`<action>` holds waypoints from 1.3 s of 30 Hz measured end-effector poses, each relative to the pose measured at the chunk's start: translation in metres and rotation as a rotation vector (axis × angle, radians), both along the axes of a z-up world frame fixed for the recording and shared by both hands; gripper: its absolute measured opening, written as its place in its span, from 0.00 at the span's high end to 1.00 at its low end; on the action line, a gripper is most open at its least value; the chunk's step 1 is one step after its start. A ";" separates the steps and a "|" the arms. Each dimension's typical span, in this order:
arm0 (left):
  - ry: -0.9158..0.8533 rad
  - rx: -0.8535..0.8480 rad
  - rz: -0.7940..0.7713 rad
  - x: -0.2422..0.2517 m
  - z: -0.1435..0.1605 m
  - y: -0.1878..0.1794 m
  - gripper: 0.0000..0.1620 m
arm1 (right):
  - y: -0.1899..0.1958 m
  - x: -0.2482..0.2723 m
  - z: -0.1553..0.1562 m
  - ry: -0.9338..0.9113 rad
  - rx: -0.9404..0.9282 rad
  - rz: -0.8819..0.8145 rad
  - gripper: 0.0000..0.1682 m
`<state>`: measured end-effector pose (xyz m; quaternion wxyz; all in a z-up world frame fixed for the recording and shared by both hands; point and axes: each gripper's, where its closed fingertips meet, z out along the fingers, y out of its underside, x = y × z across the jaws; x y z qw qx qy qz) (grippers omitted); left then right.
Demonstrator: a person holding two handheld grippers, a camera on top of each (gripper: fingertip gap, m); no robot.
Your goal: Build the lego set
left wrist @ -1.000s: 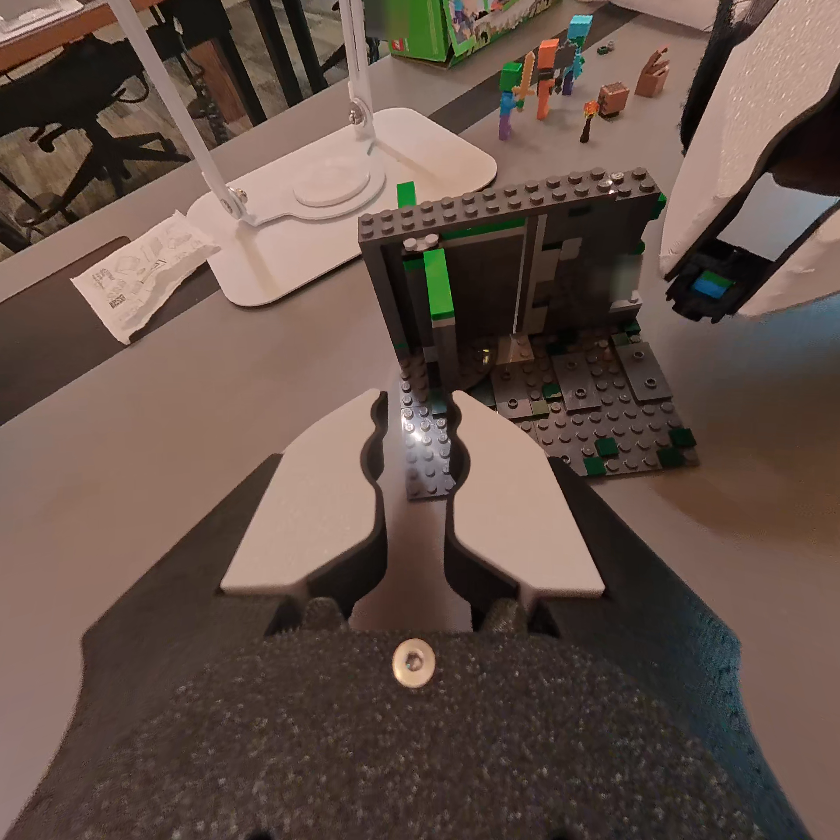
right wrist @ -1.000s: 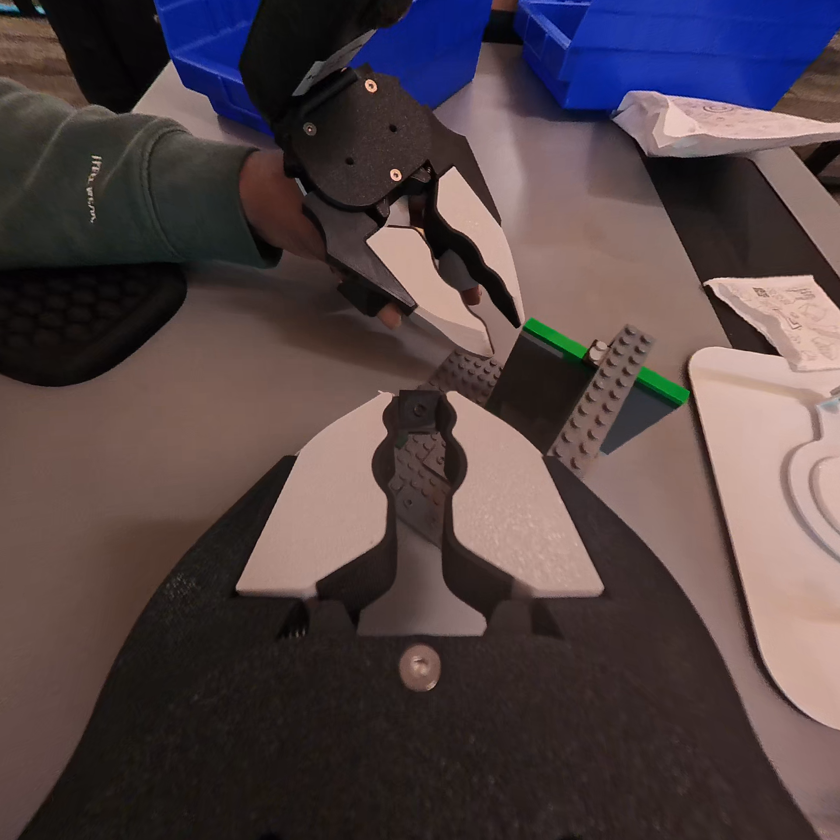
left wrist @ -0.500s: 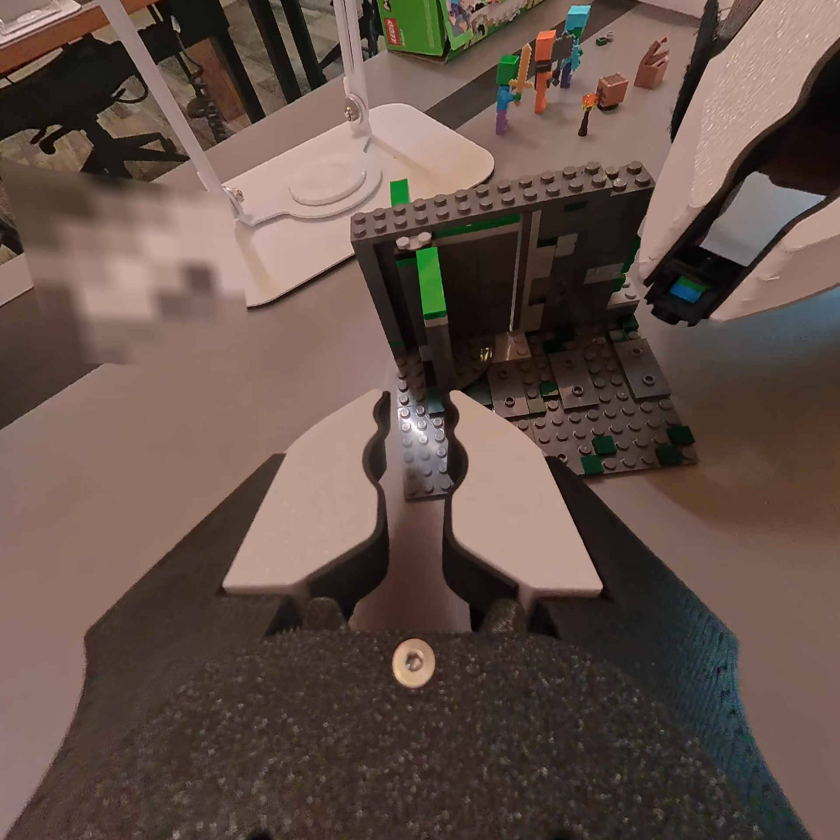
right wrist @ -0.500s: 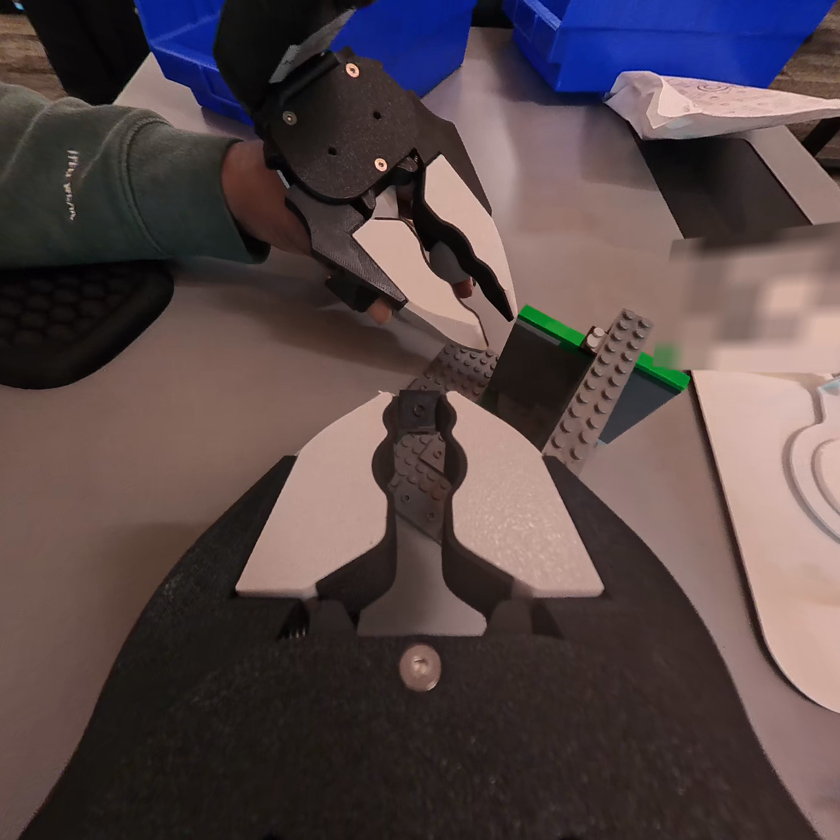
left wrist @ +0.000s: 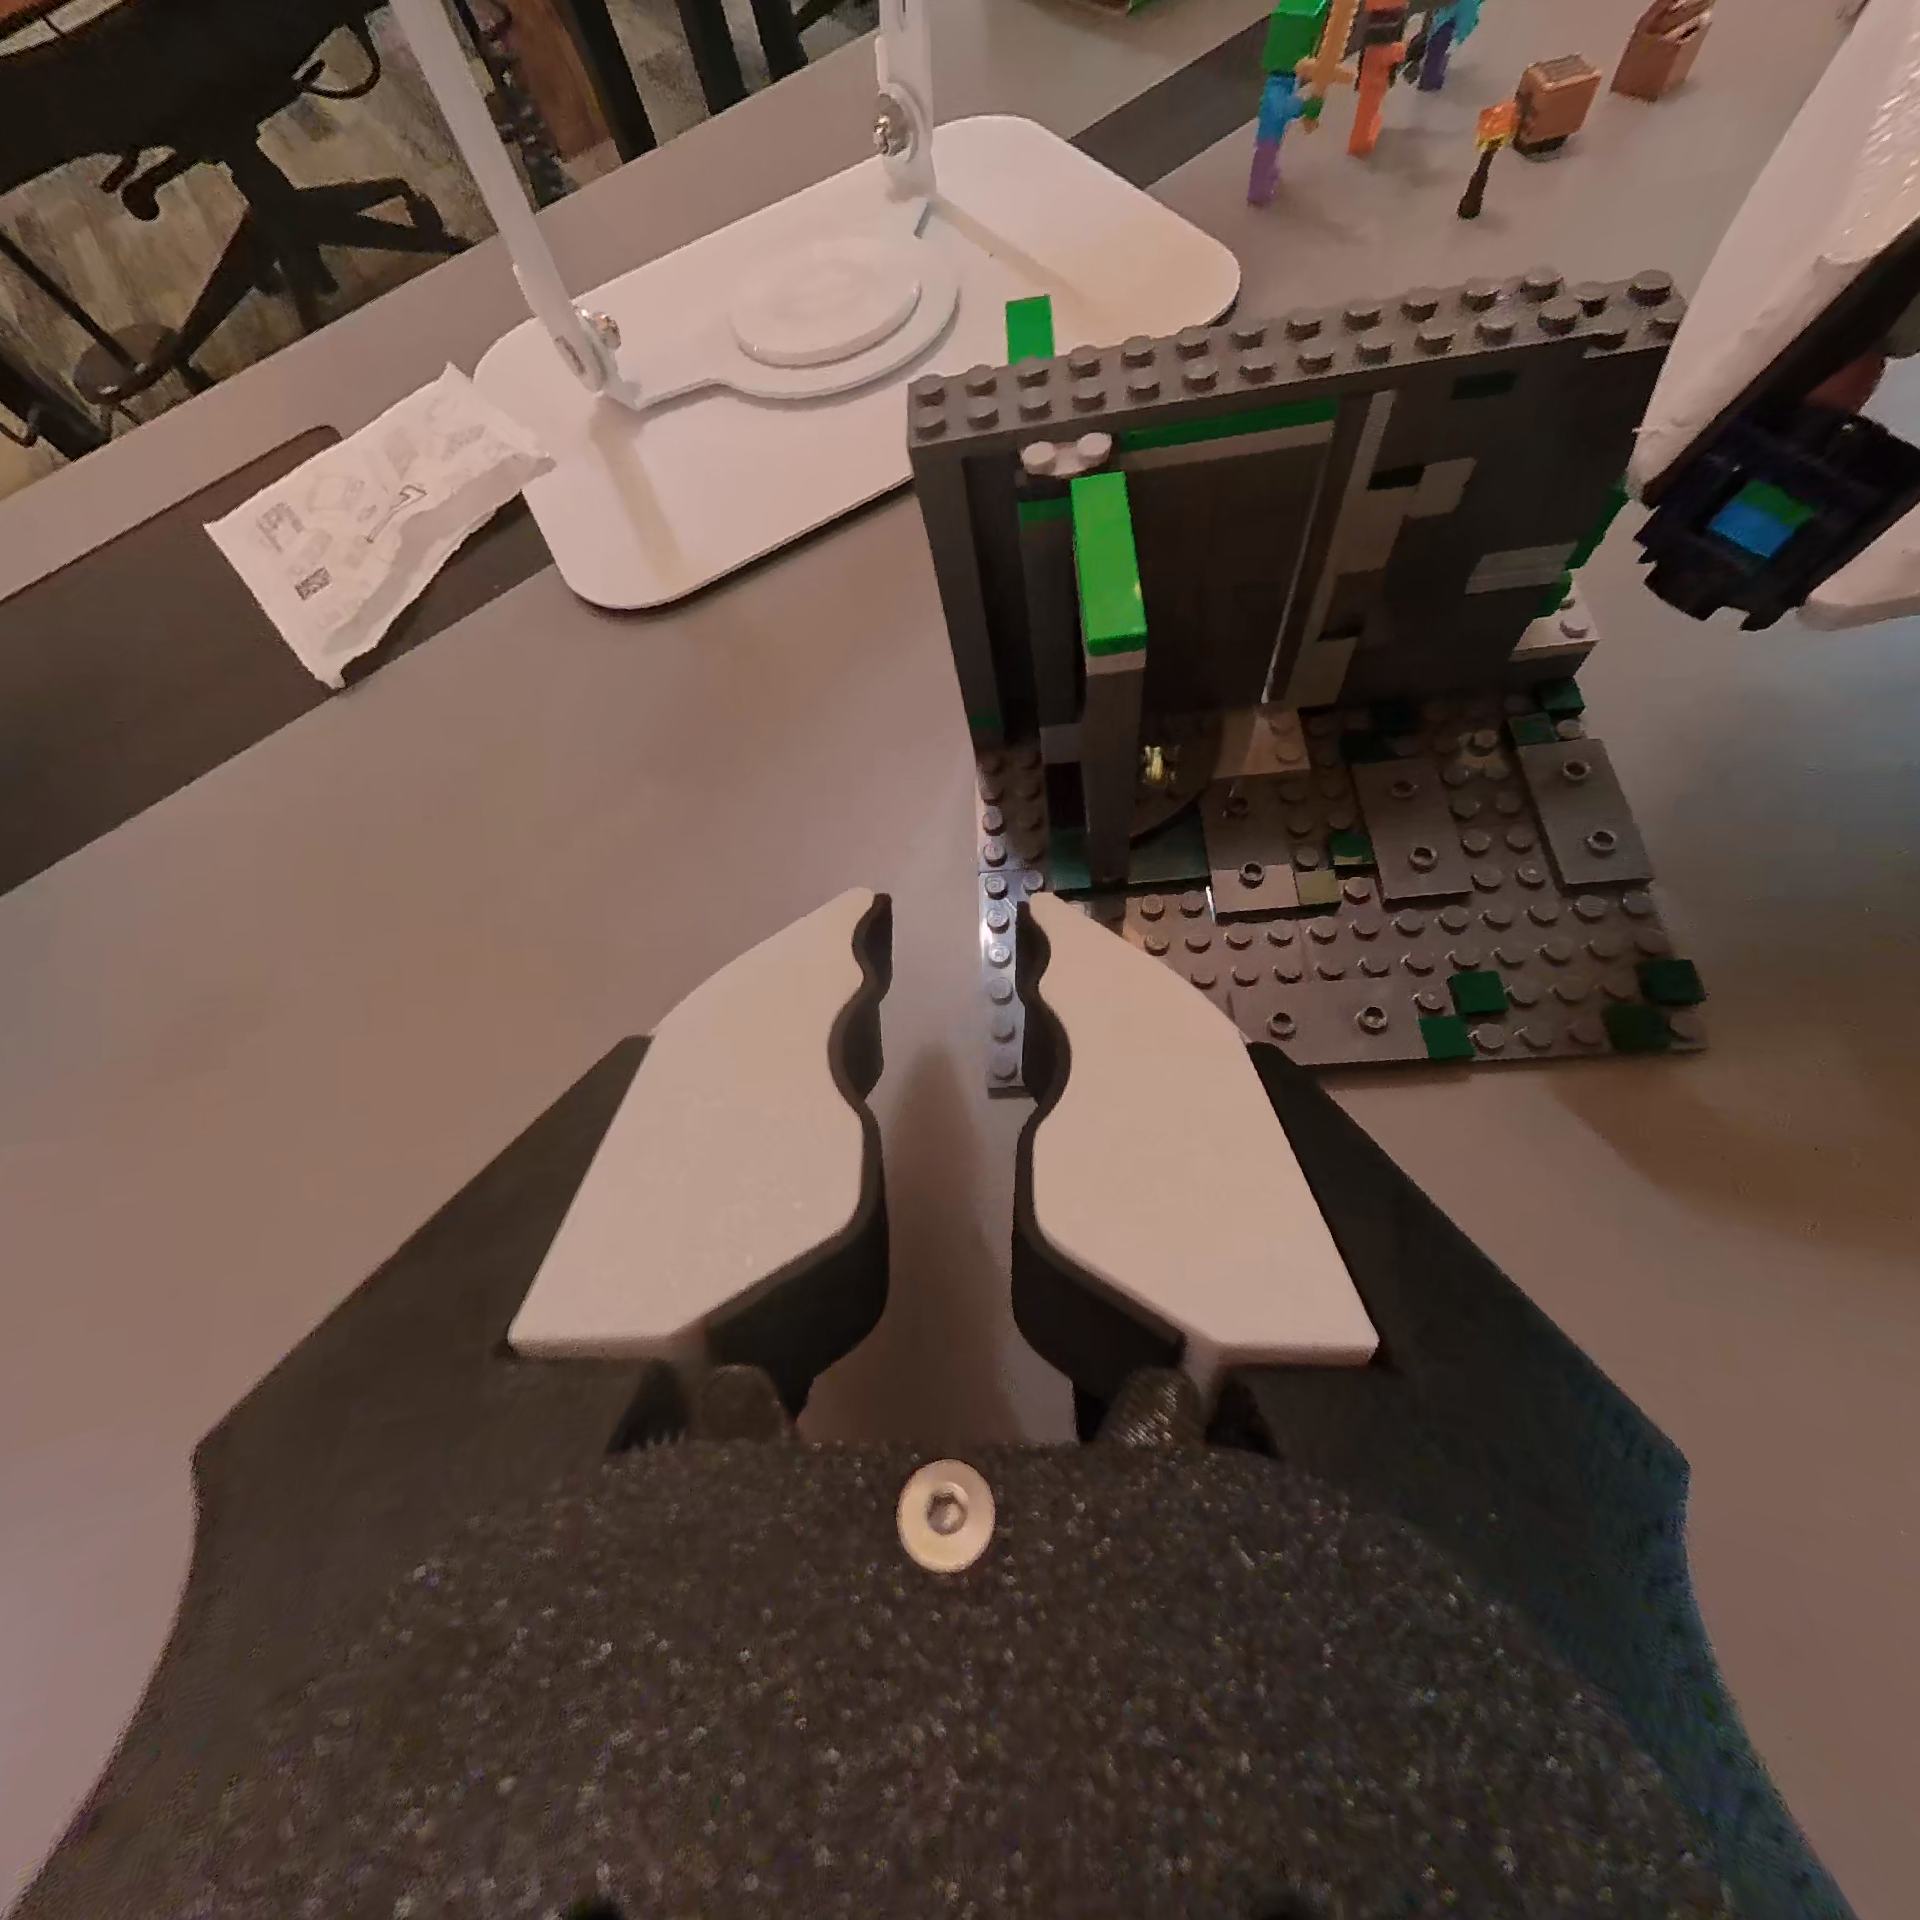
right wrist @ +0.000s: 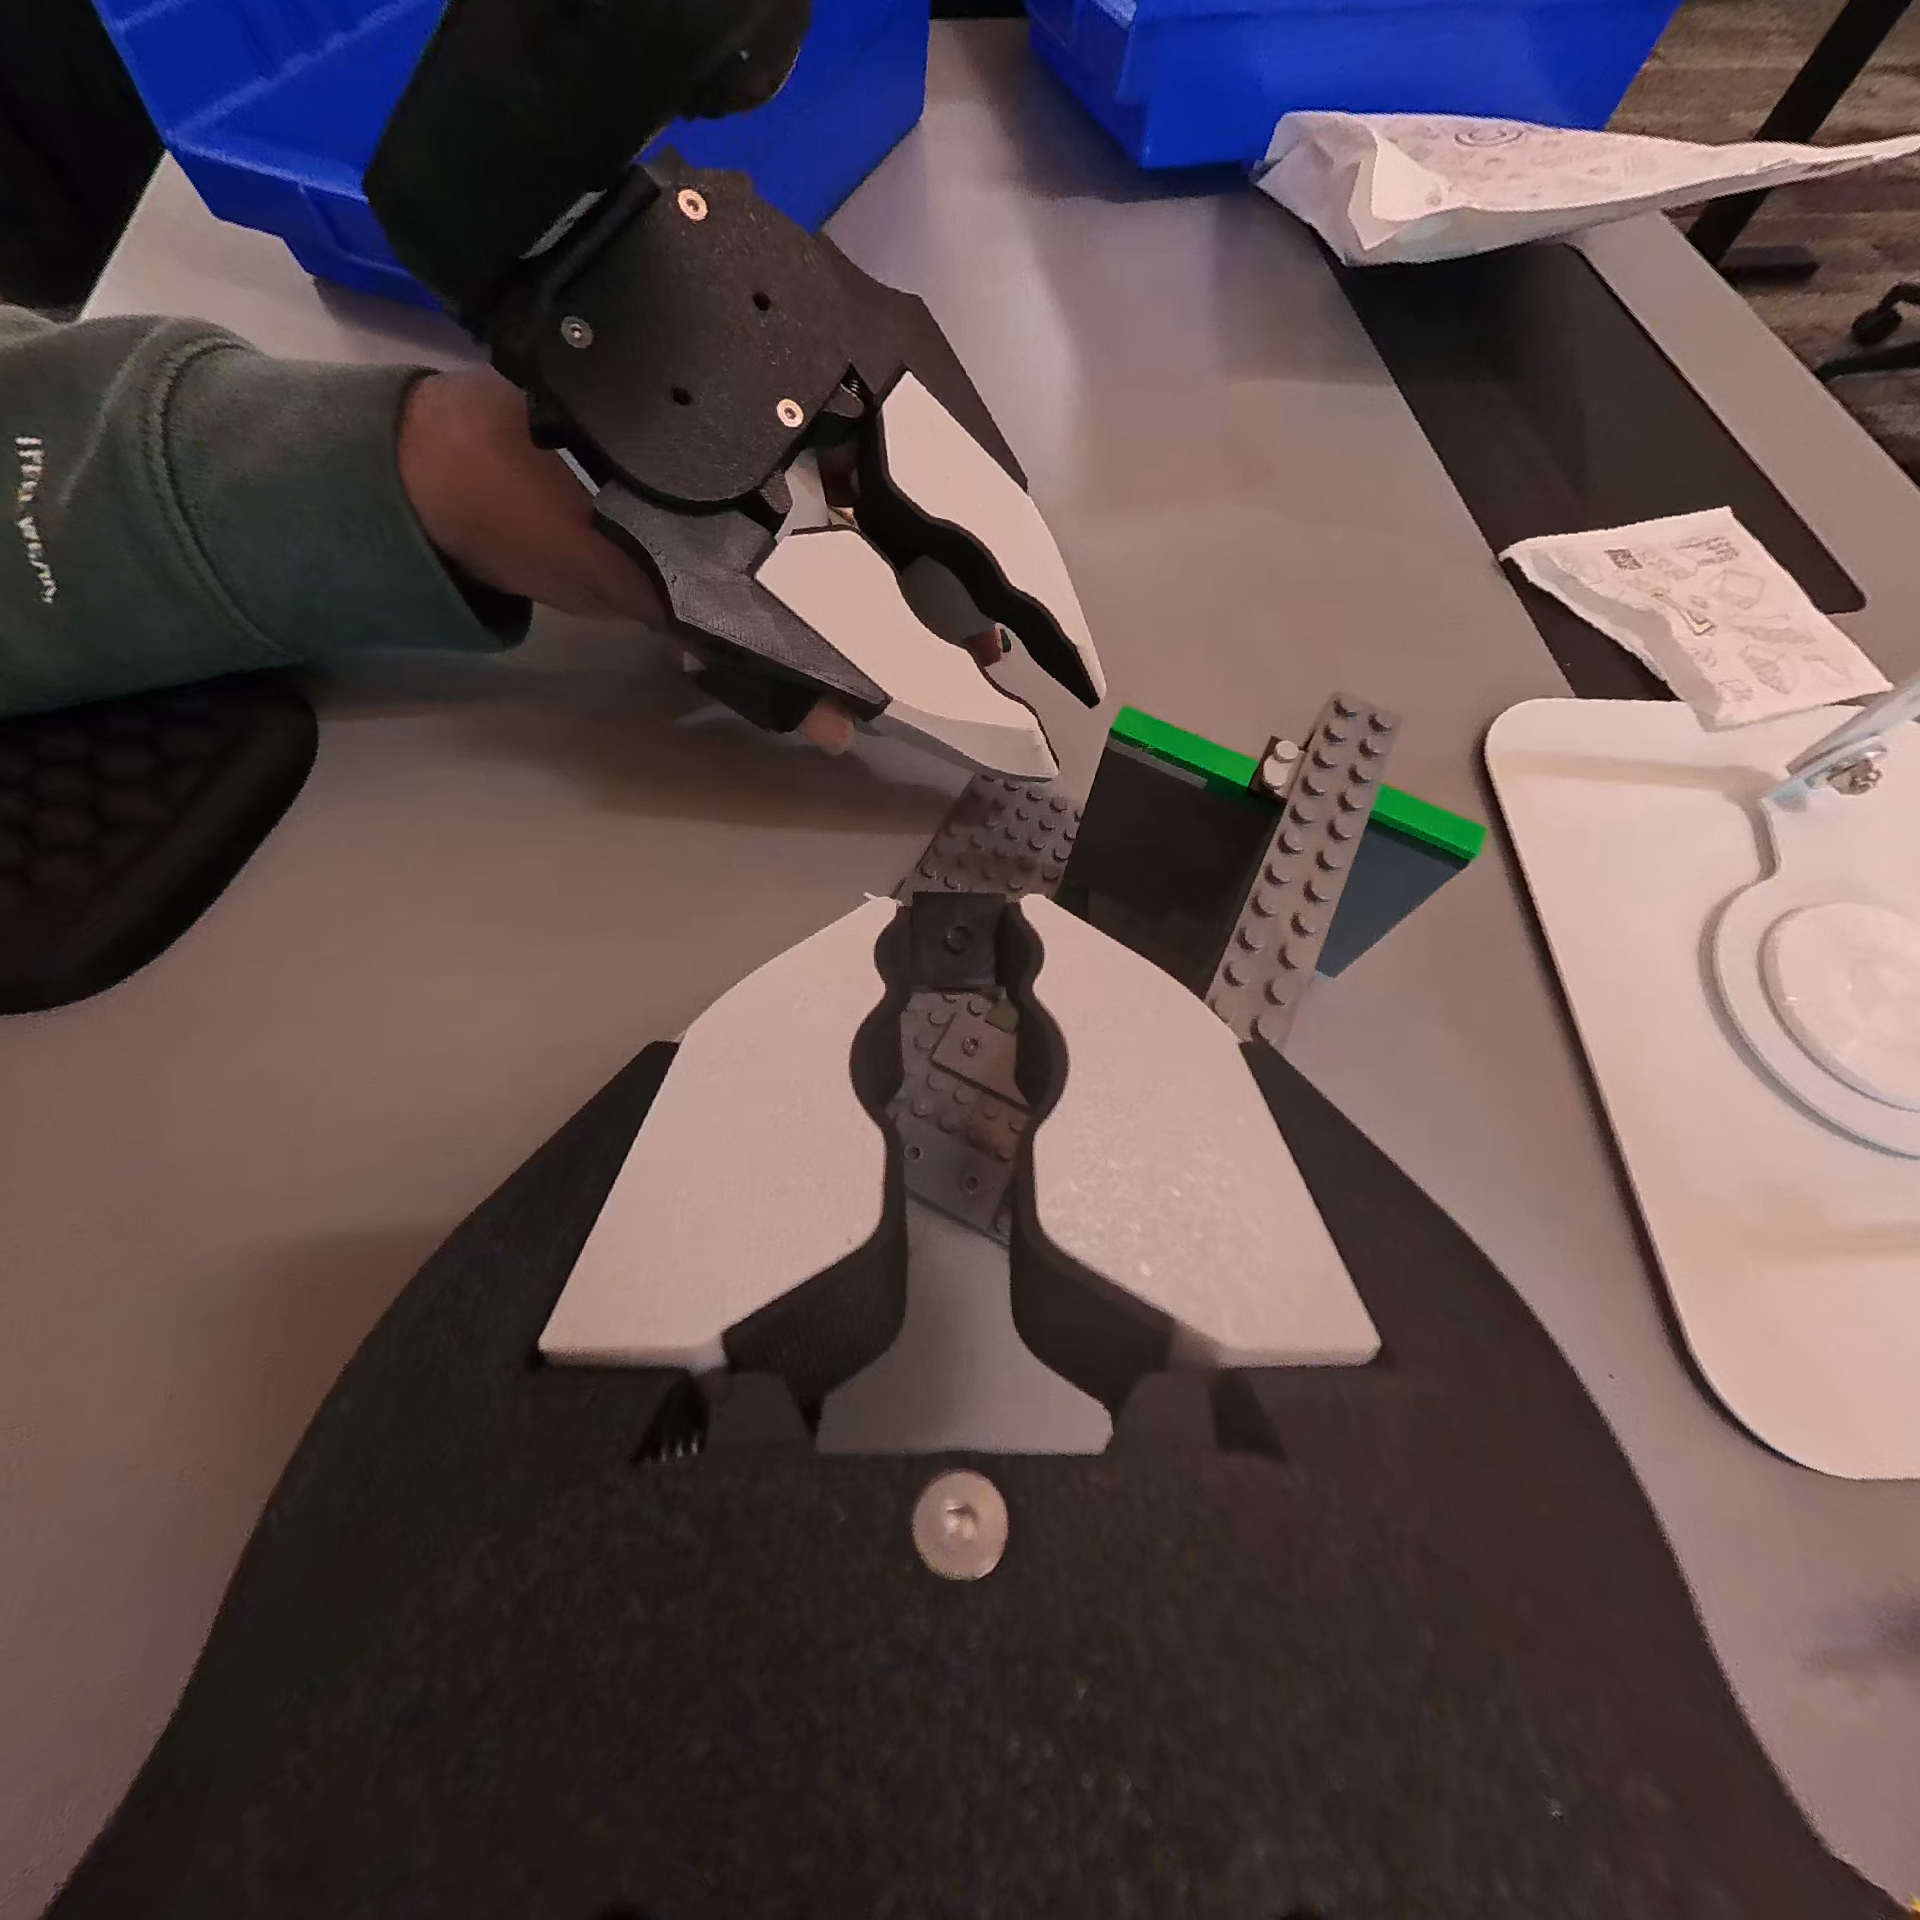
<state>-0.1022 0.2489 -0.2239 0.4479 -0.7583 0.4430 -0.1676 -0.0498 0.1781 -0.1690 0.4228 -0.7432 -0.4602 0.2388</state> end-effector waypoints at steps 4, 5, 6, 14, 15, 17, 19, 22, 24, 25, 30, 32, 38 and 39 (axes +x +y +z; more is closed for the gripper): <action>0.004 -0.011 0.007 -0.002 -0.002 0.001 0.86 | 0.001 -0.002 -0.003 -0.015 0.000 -0.013 0.90; 0.004 -0.012 0.006 -0.002 -0.002 0.001 0.86 | 0.001 -0.002 -0.003 -0.019 0.002 -0.016 0.90; 0.004 -0.012 0.006 -0.002 -0.002 0.001 0.86 | 0.002 -0.002 -0.004 -0.020 0.002 -0.017 0.90; 0.011 -0.001 -0.005 0.001 -0.002 -0.001 0.87 | 0.008 -0.005 -0.010 -0.015 -0.033 -0.091 0.90; 0.015 0.000 -0.006 0.001 -0.002 -0.001 0.87 | 0.009 -0.005 -0.011 -0.009 -0.051 -0.114 0.90; 0.017 0.001 -0.006 0.001 -0.003 -0.001 0.87 | 0.012 -0.005 -0.015 0.008 -0.103 -0.162 0.90; 0.018 0.003 -0.003 0.001 -0.003 -0.001 0.87 | 0.012 -0.004 -0.016 0.031 -0.139 -0.186 0.90; 0.022 0.005 0.000 0.000 -0.003 0.000 0.87 | 0.015 -0.001 -0.018 0.025 -0.142 -0.226 0.90; 0.015 0.011 0.002 0.001 0.000 0.000 0.87 | 0.016 0.000 -0.019 0.015 -0.138 -0.249 0.90; 0.010 0.014 0.001 0.001 0.001 0.000 0.87 | 0.016 -0.001 -0.019 0.012 -0.138 -0.257 0.90; -0.003 0.031 -0.003 0.003 0.007 -0.001 0.88 | 0.014 -0.004 -0.028 -0.007 -0.143 -0.293 0.90; -0.003 0.038 -0.002 0.003 0.007 -0.001 0.88 | 0.013 -0.005 -0.032 -0.009 -0.144 -0.317 0.90; -0.014 0.051 -0.002 0.003 0.011 0.000 0.89 | 0.010 -0.010 -0.042 -0.051 -0.091 -0.367 0.90; -0.016 0.054 -0.004 0.004 0.012 -0.001 0.89 | 0.010 -0.012 -0.044 -0.069 -0.077 -0.369 0.90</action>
